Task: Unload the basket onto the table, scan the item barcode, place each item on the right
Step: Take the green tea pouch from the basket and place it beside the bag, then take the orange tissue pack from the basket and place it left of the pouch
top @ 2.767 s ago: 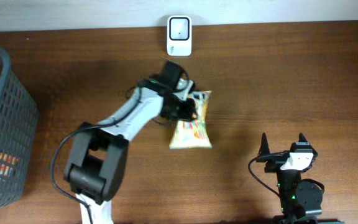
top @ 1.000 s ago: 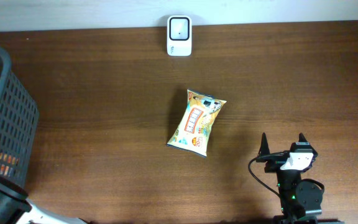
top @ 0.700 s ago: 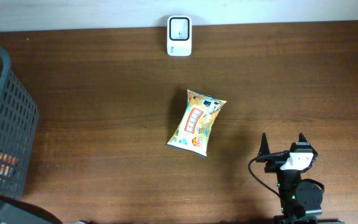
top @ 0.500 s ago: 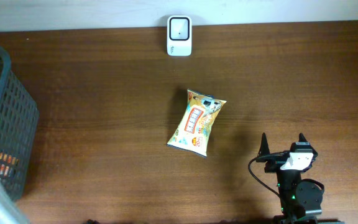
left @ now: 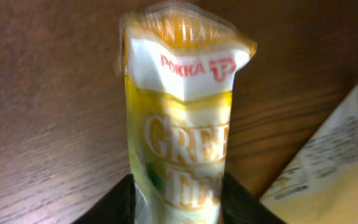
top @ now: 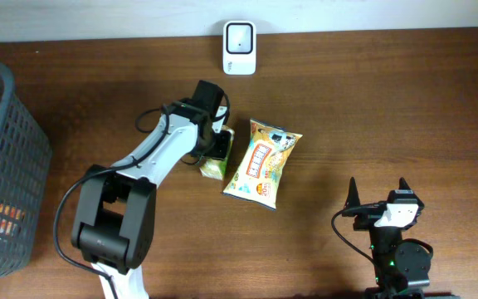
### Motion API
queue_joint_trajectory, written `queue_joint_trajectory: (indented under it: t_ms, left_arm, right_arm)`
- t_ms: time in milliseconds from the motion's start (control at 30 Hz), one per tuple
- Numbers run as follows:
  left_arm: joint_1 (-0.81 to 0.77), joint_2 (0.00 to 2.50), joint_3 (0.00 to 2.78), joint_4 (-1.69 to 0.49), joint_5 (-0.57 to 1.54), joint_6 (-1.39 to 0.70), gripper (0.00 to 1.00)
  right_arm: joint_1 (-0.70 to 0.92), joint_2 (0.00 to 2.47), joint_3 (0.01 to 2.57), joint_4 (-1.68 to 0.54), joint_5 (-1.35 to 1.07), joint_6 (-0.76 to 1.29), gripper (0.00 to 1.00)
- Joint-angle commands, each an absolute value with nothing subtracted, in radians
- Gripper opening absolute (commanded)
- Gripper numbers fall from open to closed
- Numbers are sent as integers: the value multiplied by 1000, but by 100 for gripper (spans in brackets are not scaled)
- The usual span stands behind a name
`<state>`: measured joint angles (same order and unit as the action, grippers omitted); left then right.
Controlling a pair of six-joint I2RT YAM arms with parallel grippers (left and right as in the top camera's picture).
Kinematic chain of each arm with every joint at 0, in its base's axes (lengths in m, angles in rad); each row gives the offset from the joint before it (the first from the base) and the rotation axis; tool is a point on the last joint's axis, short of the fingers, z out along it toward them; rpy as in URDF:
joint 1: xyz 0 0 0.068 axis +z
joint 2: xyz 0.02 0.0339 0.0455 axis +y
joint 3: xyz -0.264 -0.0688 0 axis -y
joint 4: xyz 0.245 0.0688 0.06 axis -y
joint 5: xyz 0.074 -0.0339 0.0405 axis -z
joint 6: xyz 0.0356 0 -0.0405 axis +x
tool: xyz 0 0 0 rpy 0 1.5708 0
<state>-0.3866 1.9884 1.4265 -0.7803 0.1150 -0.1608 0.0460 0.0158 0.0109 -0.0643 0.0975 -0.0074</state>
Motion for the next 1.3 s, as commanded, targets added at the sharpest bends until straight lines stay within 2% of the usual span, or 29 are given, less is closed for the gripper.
queue_joint_trajectory:
  t_ms: [0, 67, 167, 233, 300, 500, 533, 633, 767, 1100, 1267]
  left_arm:
    - [-399, 1982, 1441, -752, 111, -171, 59]
    - [-388, 1974, 1499, -786, 104, -164, 66]
    - [-285, 1932, 1867, -1036, -43, -156, 68]
    - [-156, 1875, 2128, -1158, -76, -156, 68]
    - [-4, 1802, 2217, -1201, -76, -159, 68]
    - [604, 1733, 2184, -1415, -103, -284, 67]
    - [718, 1733, 2122, -1415, -102, -307, 67]
    - [878, 1733, 1826, -1258, -89, -307, 68]
    - [924, 1735, 1526, -987, -50, -282, 71]
    - [924, 1738, 1302, -803, -49, -292, 73]
    - [924, 1837, 1296, -762, -48, -299, 72]
  right_arm:
    - [52, 12, 6, -72, 110, -11, 99]
    - [52, 12, 6, -72, 110, -11, 99]
    - [52, 12, 6, -72, 110, -11, 99]
    - [52, 12, 6, -72, 110, -11, 99]
    - [52, 12, 6, -72, 110, -11, 99]
    - [52, 12, 6, -72, 110, -11, 99]
    - [52, 12, 6, -72, 110, -11, 99]
    - [52, 12, 6, -72, 110, -11, 99]
    - [52, 12, 6, -72, 110, -11, 99]
    - [52, 12, 6, -72, 110, -11, 99]
    - [52, 12, 6, -72, 110, -11, 99]
